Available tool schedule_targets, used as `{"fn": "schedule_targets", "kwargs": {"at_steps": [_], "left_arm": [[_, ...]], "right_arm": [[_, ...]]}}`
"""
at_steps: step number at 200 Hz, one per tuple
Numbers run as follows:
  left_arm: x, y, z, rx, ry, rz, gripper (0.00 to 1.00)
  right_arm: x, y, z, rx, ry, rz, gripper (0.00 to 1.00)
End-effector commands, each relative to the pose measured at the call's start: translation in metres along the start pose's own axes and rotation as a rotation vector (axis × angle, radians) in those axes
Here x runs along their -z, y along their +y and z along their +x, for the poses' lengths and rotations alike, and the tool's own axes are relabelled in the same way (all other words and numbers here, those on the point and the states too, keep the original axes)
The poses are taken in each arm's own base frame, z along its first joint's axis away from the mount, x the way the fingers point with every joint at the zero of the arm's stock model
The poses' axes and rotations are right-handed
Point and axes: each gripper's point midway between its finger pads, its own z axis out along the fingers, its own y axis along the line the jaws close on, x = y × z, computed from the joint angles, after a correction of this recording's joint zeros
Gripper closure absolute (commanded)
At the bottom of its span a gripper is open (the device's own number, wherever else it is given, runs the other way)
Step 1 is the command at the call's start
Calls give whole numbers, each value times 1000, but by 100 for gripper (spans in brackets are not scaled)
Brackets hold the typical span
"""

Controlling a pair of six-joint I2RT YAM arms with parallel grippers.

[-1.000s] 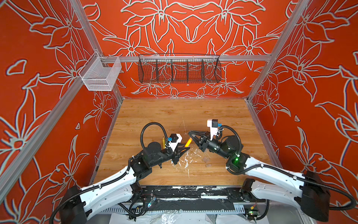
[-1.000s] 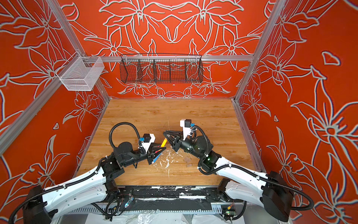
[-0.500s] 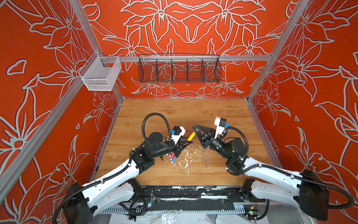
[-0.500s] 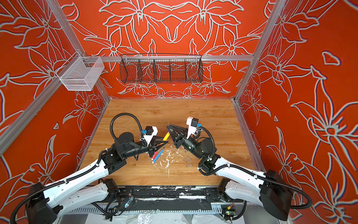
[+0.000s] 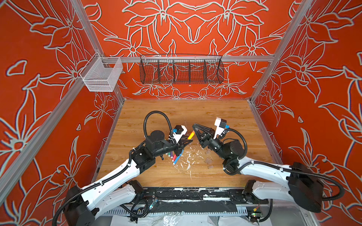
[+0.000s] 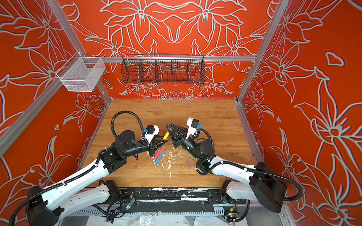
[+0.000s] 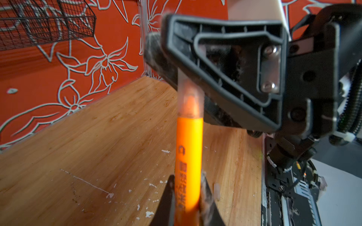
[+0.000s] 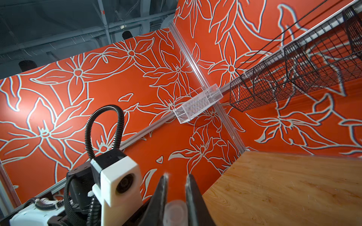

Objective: Insert the pens into the pen caps
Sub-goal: 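Press the cap down onto the orange marker with the right gripper, then open the right gripper and pull it back from the capped marker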

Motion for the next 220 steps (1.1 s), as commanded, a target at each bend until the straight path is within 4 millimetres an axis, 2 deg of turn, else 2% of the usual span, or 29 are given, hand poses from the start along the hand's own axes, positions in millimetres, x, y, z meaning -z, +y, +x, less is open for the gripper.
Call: {"fn": "schedule_targets", "kwargs": {"at_steps": [1, 21, 49, 80, 94, 142, 154, 188, 220], "left_arm": [[54, 27, -164, -132, -536, -215, 100], [61, 32, -172, -123, -566, -241, 100], [69, 29, -175, -108, -575, -201, 100], [61, 19, -153, -108, -503, -136, 100], [54, 20, -132, -80, -439, -126, 100], [35, 25, -39, 107, -229, -113, 100], [31, 27, -17, 166, -193, -117, 100], [23, 27, 35, 316, -104, -111, 100], [21, 32, 59, 396, -54, -146, 100]], "right_arm": [[41, 30, 145, -135, 553, -161, 100], [45, 35, 149, -127, 557, -198, 100], [48, 29, 158, -128, 584, -177, 100], [42, 20, 152, -103, 575, -104, 100], [38, 18, 142, -66, 553, -72, 100], [36, -3, 90, 130, 473, 158, 67], [42, -10, 76, 185, 459, 221, 59], [71, -29, 36, 305, 383, 400, 43], [103, -50, 7, 406, 308, 555, 37]]}}
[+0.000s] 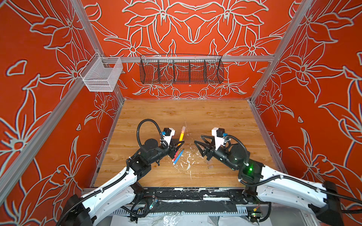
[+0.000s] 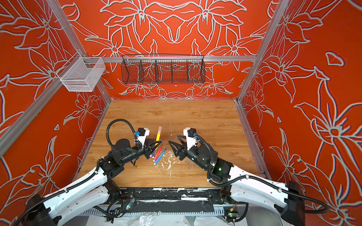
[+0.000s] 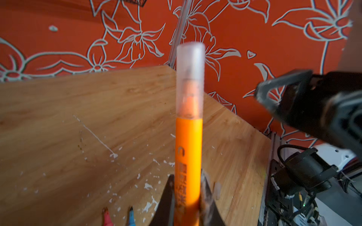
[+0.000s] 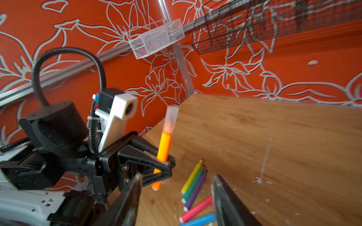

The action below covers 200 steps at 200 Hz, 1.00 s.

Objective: Insert the pens into the pen caps
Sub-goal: 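Open the right gripper and pull it back from the capped marker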

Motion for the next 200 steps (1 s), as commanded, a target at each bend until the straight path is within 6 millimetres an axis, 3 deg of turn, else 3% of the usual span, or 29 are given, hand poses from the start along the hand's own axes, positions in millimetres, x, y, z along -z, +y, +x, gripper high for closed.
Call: {"fn": "schedule_targets", "kwargs": {"at_steps": [1, 58, 113, 168, 200], "left_arm": [[0, 3, -9, 74, -41, -21, 100], [-24, 18, 2, 213, 38, -73, 100], [-83, 28, 38, 299, 241, -188, 100], [-126, 35, 71, 280, 423, -333, 100], [-137, 57, 93, 265, 516, -459, 100]], "right_arm": [[18, -47, 14, 111, 24, 228, 37], [56, -122, 17, 173, -34, 592, 32], [89, -196, 44, 74, -10, 848, 31], [89, -235, 60, -26, 82, 923, 29], [54, -233, 72, -79, 200, 787, 22]]}}
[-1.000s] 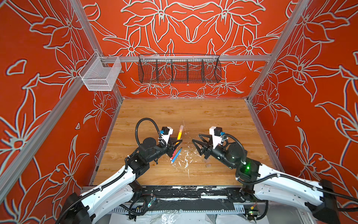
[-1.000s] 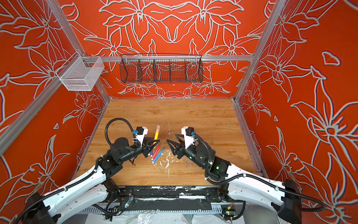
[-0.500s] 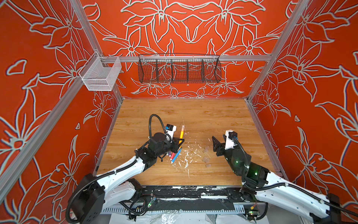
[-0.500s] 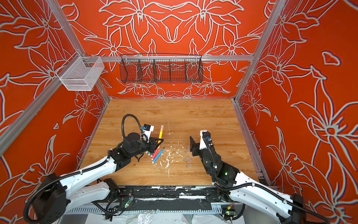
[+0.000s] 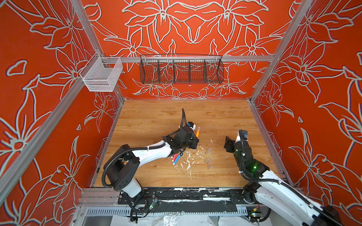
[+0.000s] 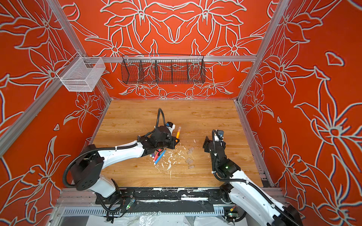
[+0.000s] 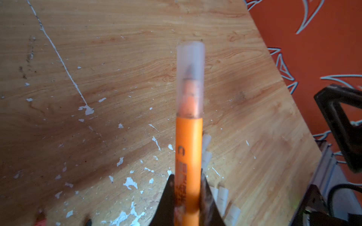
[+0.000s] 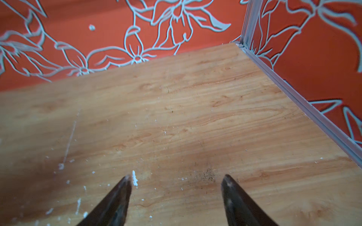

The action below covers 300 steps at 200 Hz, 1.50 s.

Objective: Insert the pens into the pen caps
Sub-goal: 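Open the right gripper and pull it back from the capped marker, then lower the capped orange marker to the table and release it with the left gripper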

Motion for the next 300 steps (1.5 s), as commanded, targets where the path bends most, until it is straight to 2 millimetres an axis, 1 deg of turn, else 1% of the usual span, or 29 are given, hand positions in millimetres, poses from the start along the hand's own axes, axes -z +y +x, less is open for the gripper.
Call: {"fn": "schedule_targets", "kwargs": {"at_steps": [1, 18, 29, 60, 83, 102, 124, 154, 187, 206, 228, 250, 264, 285, 300], "left_arm": [[-11, 26, 12, 15, 67, -153, 100], [-22, 33, 15, 7, 86, -198, 100], [-29, 36, 15, 1, 100, -223, 100], [-46, 42, 22, -17, 154, -263, 100], [-51, 46, 23, -22, 165, -284, 100], [-53, 48, 23, -32, 167, -296, 100], [-55, 46, 24, -39, 188, -295, 100], [-59, 50, 26, -45, 200, -310, 97], [-64, 50, 24, -48, 204, -314, 94], [-68, 49, 24, -49, 216, -315, 90], [-72, 49, 25, -53, 229, -310, 83], [-74, 47, 25, -55, 234, -299, 78], [-71, 43, 21, -61, 228, -285, 73], [-62, 37, 14, -73, 215, -272, 58], [-53, 33, 9, -86, 207, -257, 54]], "right_arm": [[-8, 32, -3, -24, 79, -151, 22], [-16, 45, -2, -6, 137, -182, 22], [-23, 47, -2, -2, 170, -165, 22], [-46, 51, 12, -11, 282, -156, 23], [-59, 54, 16, -28, 341, -163, 25], [-65, 53, 17, -37, 367, -157, 26], [-70, 49, 18, -41, 380, -146, 26], [-76, 33, 21, -17, 385, -70, 26], [-81, 21, 19, 3, 378, -21, 26], [-85, 13, 21, 19, 376, 18, 26], [-91, 2, 29, 36, 390, 77, 27], [-92, 3, 29, 38, 394, 73, 29], [-91, 2, 30, 32, 381, 67, 29], [-89, 2, 31, 28, 372, 58, 29], [-88, 2, 30, 25, 365, 55, 29]]}}
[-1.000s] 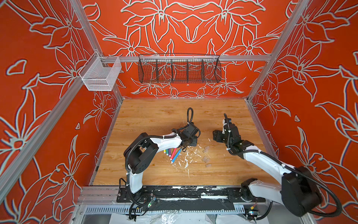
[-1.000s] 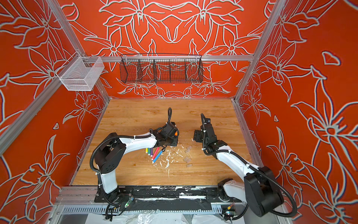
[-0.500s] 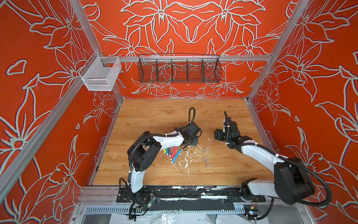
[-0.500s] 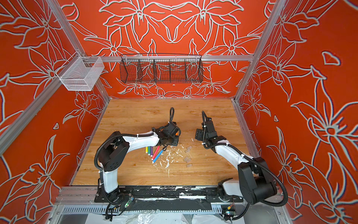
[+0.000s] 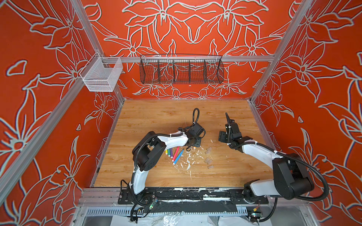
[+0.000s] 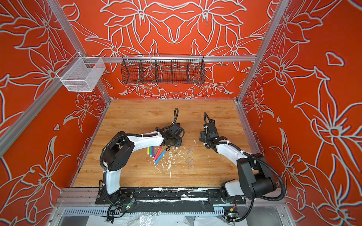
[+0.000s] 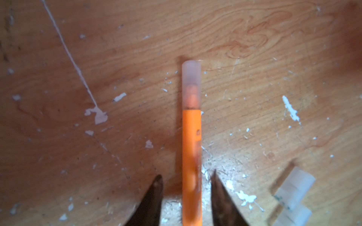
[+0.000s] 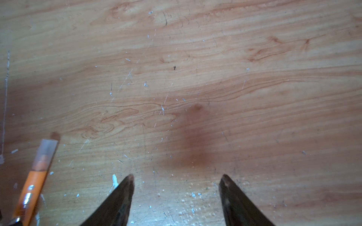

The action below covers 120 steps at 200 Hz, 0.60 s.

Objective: Insert the pens into the pen caps
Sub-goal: 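Lower the capped orange marker to the table and release it with the left gripper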

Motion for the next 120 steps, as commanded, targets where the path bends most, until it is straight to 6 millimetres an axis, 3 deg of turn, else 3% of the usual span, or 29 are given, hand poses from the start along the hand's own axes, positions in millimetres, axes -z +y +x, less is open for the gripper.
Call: {"fn": "schedule_targets", "kwargs": {"at_steps": [1, 26, 54, 78, 120], "left_arm": [[24, -4, -11, -16, -27, 25, 54], [54, 1, -11, -37, -57, 26, 54], [91, 15, 5, -48, -114, 28, 54], [106, 33, 36, -53, -94, 7, 53], [109, 59, 95, -51, -36, -59, 53]], "right_arm": [[4, -4, -7, -3, -40, 8, 29], [6, -5, -7, -11, -54, 9, 29], [6, -5, -7, -15, -59, 5, 29], [8, -5, -7, -17, -68, -3, 29], [14, -2, -8, -18, -110, -40, 30]]}}
